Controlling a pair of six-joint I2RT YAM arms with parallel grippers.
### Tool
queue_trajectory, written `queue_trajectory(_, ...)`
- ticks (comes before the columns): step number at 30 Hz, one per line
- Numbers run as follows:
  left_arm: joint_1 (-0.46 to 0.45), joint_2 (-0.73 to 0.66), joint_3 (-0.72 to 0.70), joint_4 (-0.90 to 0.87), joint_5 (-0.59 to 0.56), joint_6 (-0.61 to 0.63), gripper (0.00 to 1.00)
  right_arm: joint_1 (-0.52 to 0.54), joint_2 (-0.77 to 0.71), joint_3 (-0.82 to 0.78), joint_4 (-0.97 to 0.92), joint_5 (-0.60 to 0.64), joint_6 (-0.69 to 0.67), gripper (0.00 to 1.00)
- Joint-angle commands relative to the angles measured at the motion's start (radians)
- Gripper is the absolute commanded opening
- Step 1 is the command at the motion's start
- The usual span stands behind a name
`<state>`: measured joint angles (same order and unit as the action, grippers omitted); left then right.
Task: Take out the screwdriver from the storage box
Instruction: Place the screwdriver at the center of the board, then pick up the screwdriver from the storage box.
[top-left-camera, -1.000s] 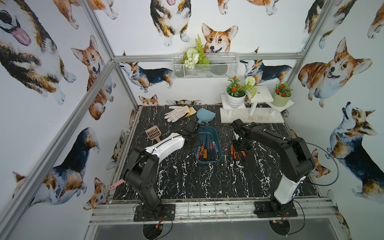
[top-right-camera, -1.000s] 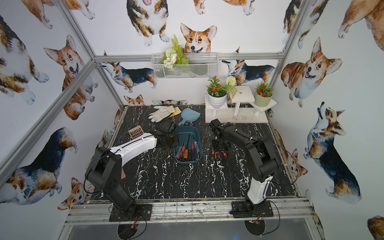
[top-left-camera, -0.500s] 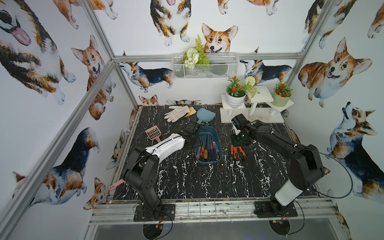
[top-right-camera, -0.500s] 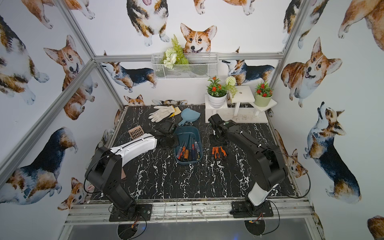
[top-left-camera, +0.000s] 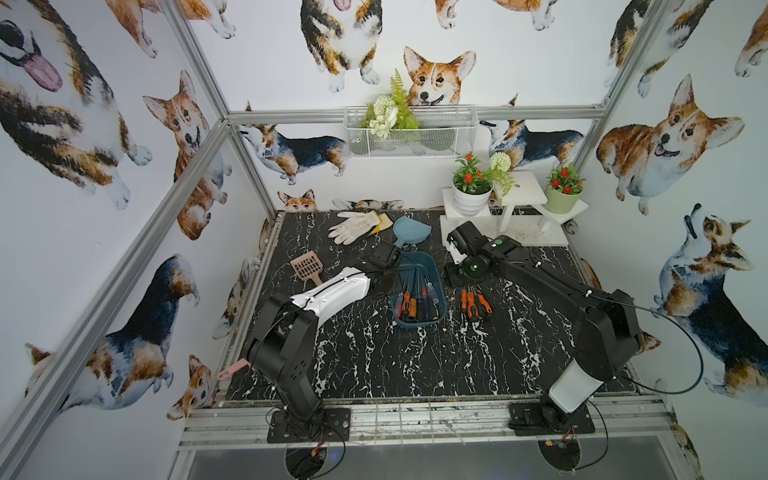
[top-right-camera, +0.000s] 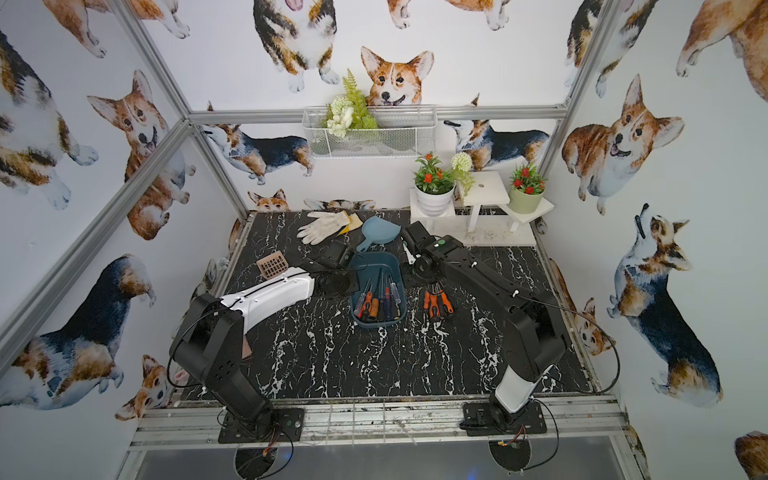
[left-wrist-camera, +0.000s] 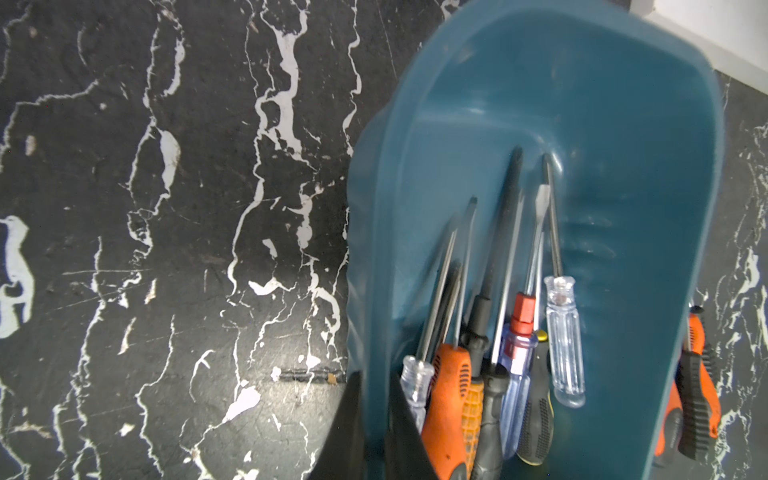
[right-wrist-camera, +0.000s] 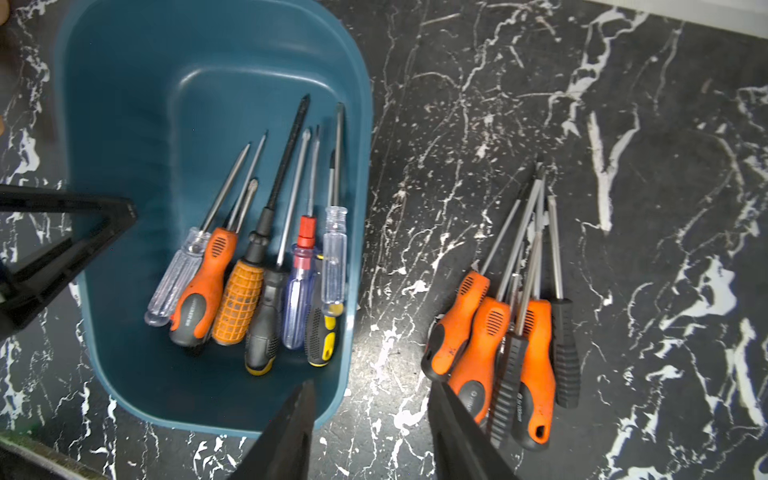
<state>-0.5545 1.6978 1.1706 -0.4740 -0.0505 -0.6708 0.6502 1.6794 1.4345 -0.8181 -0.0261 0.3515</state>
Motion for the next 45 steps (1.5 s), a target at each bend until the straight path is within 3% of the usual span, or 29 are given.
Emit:
queue_trajectory(1, -0.001, -0.011, 0.0, 0.062, 0.011, -0.012, 0.0, 0.018, 0.016, 0.021, 0.011, -0.033, 0.02, 0.53)
queue_trajectory(16, -0.002, -0.024, -0.006, 0.075, -0.003, 0.008, 0.0, 0.088, 0.104, 0.043, 0.043, -0.068, 0.053, 0.54)
queue_trajectory(21, -0.002, -0.023, -0.006, 0.079, -0.002, 0.005, 0.0, 0.093, 0.127, 0.041, 0.069, -0.106, 0.069, 0.5)
queue_trajectory(24, -0.003, -0.02, -0.01, 0.086, 0.003, 0.005, 0.0, 0.093, 0.152, 0.046, 0.071, -0.123, 0.081, 0.42)
queue_trajectory(45, -0.003, -0.008, 0.01, 0.082, 0.012, 0.01, 0.0, 0.116, 0.266, 0.044, 0.12, -0.175, 0.142, 0.4)
